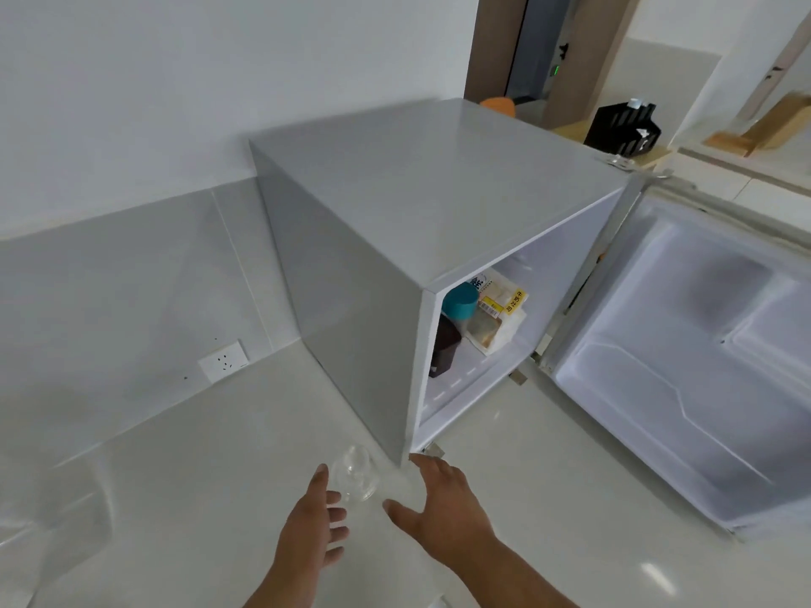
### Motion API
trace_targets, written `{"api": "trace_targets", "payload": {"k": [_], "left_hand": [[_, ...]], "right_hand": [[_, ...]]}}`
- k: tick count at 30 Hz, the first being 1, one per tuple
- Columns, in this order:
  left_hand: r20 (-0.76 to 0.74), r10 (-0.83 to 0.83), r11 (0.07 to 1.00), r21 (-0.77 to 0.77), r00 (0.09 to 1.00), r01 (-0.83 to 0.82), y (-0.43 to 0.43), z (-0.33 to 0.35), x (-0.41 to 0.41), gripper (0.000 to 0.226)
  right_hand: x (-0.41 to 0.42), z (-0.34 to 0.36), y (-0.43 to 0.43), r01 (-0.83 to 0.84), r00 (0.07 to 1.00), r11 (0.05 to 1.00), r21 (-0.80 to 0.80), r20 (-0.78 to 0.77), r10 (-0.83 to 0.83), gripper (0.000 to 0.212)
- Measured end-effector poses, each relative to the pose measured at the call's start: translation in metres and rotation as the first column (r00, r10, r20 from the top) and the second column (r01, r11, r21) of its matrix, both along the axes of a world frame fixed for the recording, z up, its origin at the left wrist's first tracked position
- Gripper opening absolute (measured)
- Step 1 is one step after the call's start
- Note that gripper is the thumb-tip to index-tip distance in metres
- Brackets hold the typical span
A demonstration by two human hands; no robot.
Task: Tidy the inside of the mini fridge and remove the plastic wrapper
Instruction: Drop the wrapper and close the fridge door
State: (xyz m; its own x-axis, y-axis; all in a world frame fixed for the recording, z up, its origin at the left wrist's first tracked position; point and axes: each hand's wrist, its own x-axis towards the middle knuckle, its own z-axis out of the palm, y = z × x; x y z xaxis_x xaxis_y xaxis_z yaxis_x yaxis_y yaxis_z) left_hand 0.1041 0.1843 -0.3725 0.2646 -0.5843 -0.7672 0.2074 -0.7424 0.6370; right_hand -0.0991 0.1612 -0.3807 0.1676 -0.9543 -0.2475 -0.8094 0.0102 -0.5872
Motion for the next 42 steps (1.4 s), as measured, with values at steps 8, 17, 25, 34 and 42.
{"api": "trace_targets", "payload": {"k": [8,17,25,34,42], "left_hand": [[0.465,-0.396,0.816,-0.218,0.792,0.535,-0.007,0.059,-0.073,0.046],[0.847,-0.234,0.393,-0.367,0.478,0.843,-0.065,0.210,-0.158,0.066],[0.969,0.091,0.199,-0.245,0.231,0.949,-0.132,0.314,-0.177,0.073],[0.999,0.049,0.236,-0.029,0.018,0.971,-0.183,0.314,-0.153,0.087],[0.999,0.023,0.213,0.024,-0.029,0.977,-0.209,0.300,-0.148,0.082]], "right_hand": [[-0.071,0.071,0.004,0.003,0.994,0.969,-0.246,-0.106,-0.030,0.082],[-0.163,0.225,-0.034,0.072,0.959,0.858,-0.509,-0.201,-0.200,0.081],[-0.232,0.335,-0.048,0.106,0.897,0.770,-0.629,-0.273,-0.347,0.085],[-0.308,0.359,-0.029,0.284,0.758,0.778,-0.560,-0.367,-0.540,0.081],[-0.365,0.330,-0.006,0.404,0.652,0.849,-0.341,-0.544,-0.529,0.082]]}}
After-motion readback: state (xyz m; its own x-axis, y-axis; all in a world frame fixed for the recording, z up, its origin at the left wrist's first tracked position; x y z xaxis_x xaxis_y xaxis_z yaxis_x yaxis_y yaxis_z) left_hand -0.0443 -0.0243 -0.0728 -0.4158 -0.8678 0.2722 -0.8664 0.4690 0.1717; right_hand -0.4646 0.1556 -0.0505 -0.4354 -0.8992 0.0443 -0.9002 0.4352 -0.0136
